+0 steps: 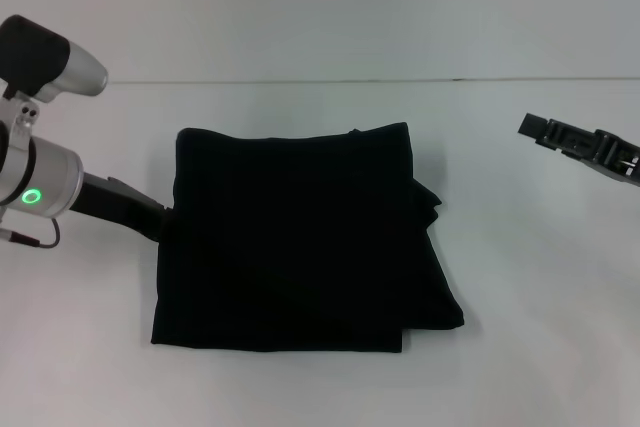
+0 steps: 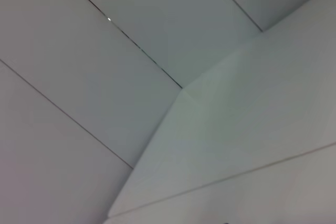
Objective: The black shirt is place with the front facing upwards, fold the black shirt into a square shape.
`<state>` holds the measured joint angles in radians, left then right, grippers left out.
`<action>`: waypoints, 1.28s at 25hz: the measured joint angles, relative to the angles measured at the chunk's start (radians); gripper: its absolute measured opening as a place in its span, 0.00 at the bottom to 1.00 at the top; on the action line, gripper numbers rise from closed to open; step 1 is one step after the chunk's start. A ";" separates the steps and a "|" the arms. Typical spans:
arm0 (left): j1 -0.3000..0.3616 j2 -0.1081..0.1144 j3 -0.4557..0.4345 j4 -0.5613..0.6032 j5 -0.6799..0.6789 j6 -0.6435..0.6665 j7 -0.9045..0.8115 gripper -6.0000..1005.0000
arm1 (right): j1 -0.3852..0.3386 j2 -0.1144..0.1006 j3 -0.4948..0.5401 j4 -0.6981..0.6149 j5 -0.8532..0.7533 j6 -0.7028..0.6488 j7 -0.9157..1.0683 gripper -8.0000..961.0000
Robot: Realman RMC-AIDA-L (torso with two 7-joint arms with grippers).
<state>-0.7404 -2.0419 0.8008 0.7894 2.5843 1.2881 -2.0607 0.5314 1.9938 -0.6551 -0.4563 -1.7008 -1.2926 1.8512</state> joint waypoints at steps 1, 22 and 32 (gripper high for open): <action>0.000 0.000 -0.001 0.006 0.000 0.001 -0.003 0.11 | 0.001 0.000 -0.009 -0.002 0.000 0.006 -0.001 0.64; 0.235 -0.102 -0.080 -0.037 -0.686 0.067 0.445 0.53 | 0.080 0.097 -0.022 0.006 0.048 0.224 -0.517 0.61; 0.217 -0.103 -0.089 -0.160 -0.721 0.047 0.542 0.53 | 0.237 0.105 -0.096 0.184 0.043 0.350 -0.601 0.38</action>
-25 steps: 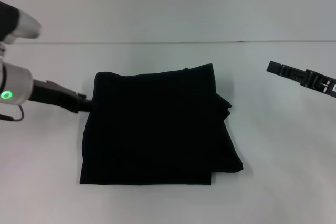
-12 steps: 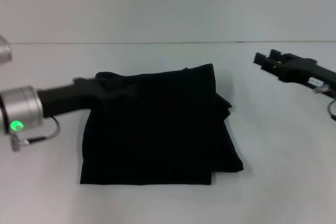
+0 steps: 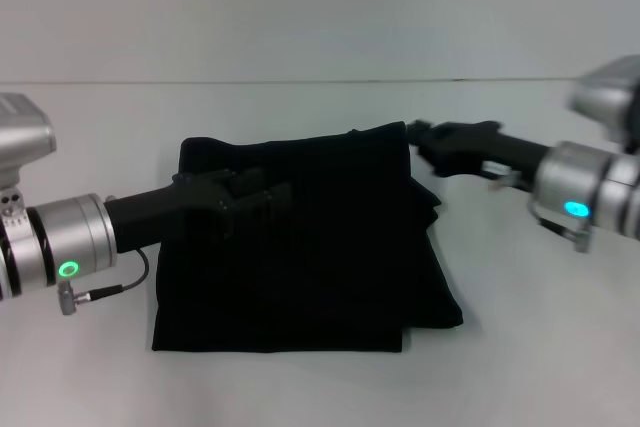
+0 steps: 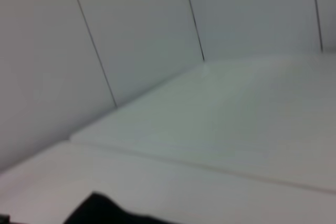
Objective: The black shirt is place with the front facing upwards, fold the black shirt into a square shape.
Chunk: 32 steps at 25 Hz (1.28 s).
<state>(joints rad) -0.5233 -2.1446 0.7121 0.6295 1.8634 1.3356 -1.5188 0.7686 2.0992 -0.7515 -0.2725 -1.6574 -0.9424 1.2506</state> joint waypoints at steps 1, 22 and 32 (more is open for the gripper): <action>0.000 -0.001 -0.001 -0.009 -0.004 -0.003 0.016 0.53 | 0.028 0.000 -0.019 0.023 -0.001 0.044 0.004 0.35; 0.051 -0.003 -0.089 -0.049 -0.012 0.063 0.120 0.52 | 0.148 0.008 -0.114 0.136 0.001 0.358 0.069 0.01; 0.077 0.002 -0.182 -0.047 -0.011 0.120 0.131 0.52 | 0.031 -0.001 -0.096 0.003 0.031 0.239 0.202 0.01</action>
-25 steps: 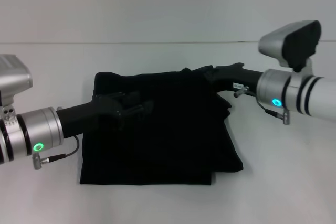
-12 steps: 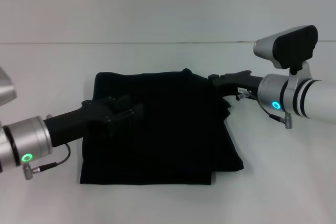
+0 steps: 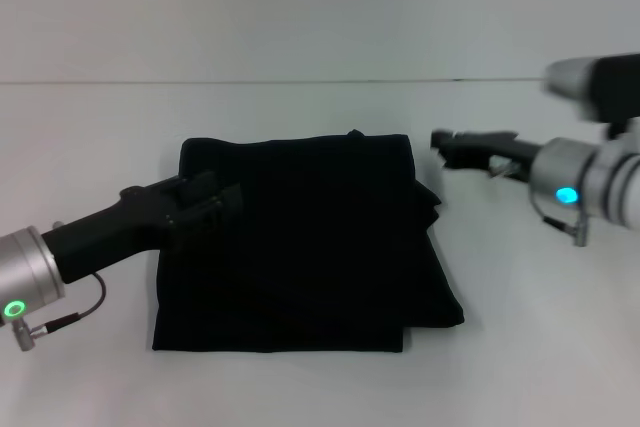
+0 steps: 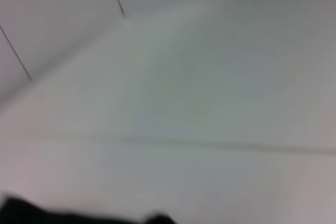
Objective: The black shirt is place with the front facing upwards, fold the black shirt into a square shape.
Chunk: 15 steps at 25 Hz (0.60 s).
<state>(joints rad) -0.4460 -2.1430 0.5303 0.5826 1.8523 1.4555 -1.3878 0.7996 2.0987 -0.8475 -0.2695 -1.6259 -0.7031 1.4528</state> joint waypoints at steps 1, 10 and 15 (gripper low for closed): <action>0.002 0.000 -0.006 0.001 0.000 -0.001 -0.002 0.52 | -0.033 -0.001 0.001 -0.043 0.015 -0.064 0.025 0.01; 0.011 0.004 -0.043 0.003 0.010 -0.124 -0.001 0.52 | -0.137 -0.028 -0.048 -0.159 -0.078 -0.379 0.354 0.01; -0.004 0.006 -0.067 0.001 0.004 -0.255 0.006 0.52 | -0.066 -0.024 -0.114 -0.165 -0.175 -0.410 0.516 0.01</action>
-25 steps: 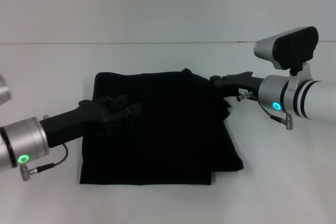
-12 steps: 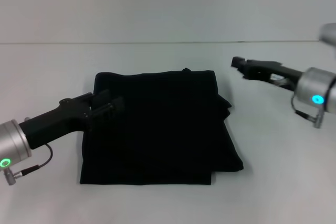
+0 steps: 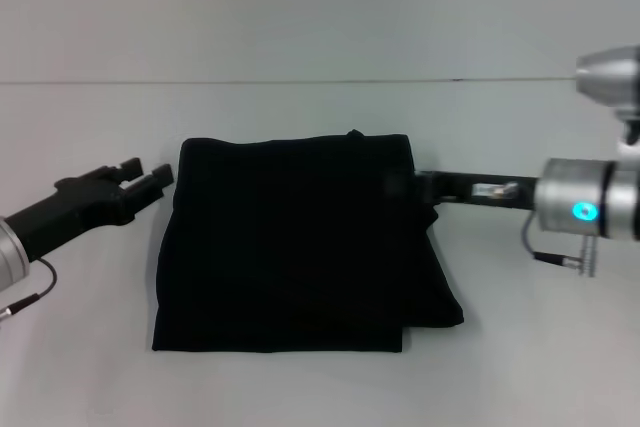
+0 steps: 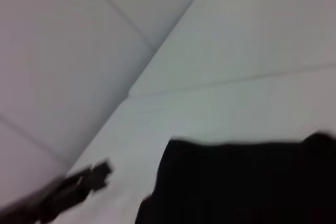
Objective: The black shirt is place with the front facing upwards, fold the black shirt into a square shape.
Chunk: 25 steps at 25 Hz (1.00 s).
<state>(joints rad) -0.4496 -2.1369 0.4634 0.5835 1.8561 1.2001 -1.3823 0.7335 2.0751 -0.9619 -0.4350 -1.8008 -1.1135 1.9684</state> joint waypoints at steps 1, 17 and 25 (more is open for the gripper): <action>-0.003 0.000 0.000 -0.002 0.000 -0.016 0.004 0.52 | 0.026 0.002 -0.025 0.000 -0.028 -0.004 0.038 0.01; -0.050 -0.006 0.012 -0.022 0.006 -0.083 0.047 0.52 | 0.181 0.033 -0.284 0.152 -0.102 0.261 0.156 0.01; -0.064 -0.008 0.070 -0.022 0.006 -0.079 0.051 0.52 | 0.148 0.026 -0.281 0.134 -0.070 0.321 0.139 0.01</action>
<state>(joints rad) -0.5131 -2.1448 0.5335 0.5613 1.8621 1.1211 -1.3310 0.8815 2.1015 -1.2428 -0.3005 -1.8706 -0.7921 2.1073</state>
